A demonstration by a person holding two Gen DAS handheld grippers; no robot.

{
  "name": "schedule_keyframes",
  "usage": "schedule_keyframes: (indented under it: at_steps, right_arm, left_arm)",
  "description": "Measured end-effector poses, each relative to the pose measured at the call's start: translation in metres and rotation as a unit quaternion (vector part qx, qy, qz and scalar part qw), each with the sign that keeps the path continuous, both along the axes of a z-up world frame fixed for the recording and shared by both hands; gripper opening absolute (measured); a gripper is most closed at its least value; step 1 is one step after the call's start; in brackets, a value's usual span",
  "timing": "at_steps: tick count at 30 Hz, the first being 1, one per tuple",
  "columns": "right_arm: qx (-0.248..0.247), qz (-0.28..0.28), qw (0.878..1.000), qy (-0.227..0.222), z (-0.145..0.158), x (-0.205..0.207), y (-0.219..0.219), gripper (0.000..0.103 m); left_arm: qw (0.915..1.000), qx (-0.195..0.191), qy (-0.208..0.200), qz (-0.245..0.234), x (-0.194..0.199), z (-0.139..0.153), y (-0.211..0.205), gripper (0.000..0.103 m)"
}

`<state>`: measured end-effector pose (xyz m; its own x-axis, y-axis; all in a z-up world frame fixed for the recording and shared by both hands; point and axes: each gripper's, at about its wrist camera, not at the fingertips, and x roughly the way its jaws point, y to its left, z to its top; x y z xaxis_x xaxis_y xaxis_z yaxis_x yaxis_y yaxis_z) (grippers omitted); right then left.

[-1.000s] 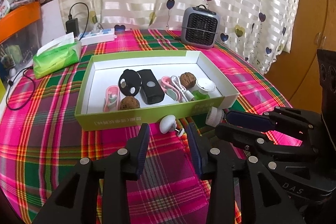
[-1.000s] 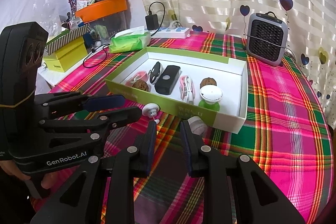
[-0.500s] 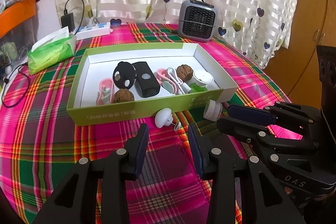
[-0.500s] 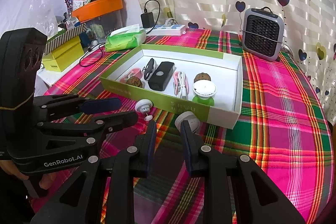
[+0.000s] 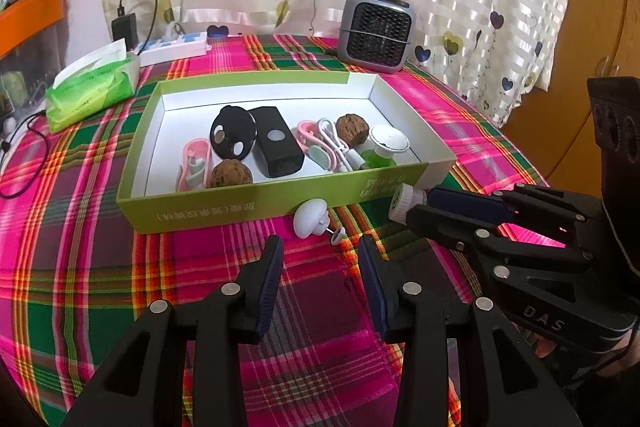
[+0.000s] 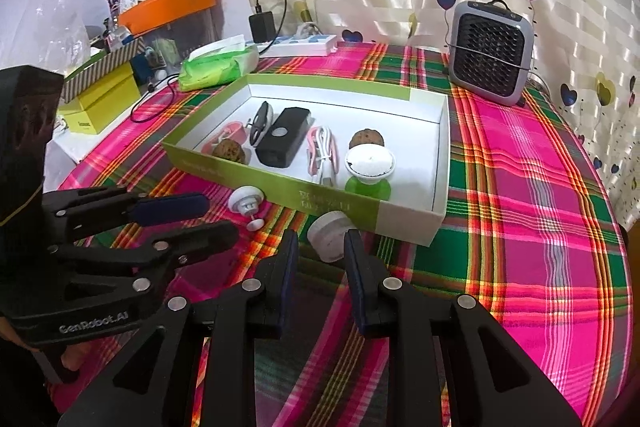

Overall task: Organize objects
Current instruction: 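Reach the left tool to the white ball-shaped object while the right reaches the white round puck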

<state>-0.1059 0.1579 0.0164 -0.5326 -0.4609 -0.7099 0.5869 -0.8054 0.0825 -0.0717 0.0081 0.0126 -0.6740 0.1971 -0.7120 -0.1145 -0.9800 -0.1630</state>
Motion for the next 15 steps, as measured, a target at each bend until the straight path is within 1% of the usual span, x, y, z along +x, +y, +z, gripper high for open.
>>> schedule_keyframes:
  at_steps: [4, 8, 11, 15]
  right_arm:
    - [0.008, -0.018, 1.0, 0.002, 0.0, -0.003, -0.005, 0.025]
    - [0.019, -0.026, 0.999, 0.01, 0.0, -0.002, -0.011, 0.025]
    - [0.029, -0.03, 0.999, 0.006, -0.003, -0.005, -0.011, 0.025]
    - [0.028, -0.037, 0.999, 0.004, -0.003, -0.007, -0.008, 0.025]
  left_arm:
    - [1.0, 0.002, 0.0, 0.0, 0.0, 0.0, 0.0, 0.037]
    - [1.0, 0.003, 0.0, 0.0, 0.0, 0.0, -0.001, 0.037]
    - [1.0, 0.005, 0.001, 0.0, 0.001, 0.0, 0.0, 0.037]
    - [1.0, 0.004, 0.0, 0.0, 0.001, 0.0, 0.0, 0.037]
